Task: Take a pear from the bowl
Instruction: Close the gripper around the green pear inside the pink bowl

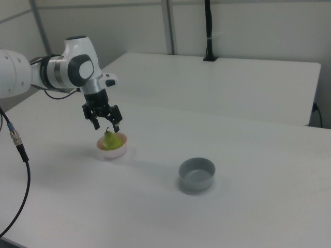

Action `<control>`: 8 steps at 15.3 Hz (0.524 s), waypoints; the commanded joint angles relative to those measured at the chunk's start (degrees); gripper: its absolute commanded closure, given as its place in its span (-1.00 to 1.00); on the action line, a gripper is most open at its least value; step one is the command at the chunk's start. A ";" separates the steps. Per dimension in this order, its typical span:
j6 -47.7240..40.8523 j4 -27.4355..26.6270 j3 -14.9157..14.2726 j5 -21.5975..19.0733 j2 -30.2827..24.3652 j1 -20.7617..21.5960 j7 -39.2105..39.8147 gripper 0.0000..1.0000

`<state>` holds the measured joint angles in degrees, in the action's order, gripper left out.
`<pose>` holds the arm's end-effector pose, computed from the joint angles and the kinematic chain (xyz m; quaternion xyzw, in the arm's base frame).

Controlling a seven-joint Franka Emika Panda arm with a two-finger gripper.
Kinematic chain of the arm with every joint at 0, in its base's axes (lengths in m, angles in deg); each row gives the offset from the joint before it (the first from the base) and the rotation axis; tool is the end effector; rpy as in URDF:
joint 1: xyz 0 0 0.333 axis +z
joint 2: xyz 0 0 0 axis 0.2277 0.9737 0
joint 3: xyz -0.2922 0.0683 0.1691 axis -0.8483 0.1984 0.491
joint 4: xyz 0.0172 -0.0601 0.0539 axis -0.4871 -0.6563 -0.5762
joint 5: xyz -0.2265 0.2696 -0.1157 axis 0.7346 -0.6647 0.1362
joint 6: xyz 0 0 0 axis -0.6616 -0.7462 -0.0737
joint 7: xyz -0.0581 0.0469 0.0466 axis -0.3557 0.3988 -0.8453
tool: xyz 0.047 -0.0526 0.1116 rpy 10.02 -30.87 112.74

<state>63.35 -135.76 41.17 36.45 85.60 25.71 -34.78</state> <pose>0.6562 0.1356 0.4041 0.9986 0.0329 0.0015 0.0425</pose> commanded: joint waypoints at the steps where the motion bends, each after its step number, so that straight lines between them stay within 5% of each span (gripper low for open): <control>1: 1.61 -0.76 -0.55 1.44 1.00 1.25 -1.14 -1.00; 8: 2.30 -0.76 -0.55 3.20 3.29 1.34 -1.14 -0.79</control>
<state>63.53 -135.78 41.17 38.71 88.57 26.24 -34.78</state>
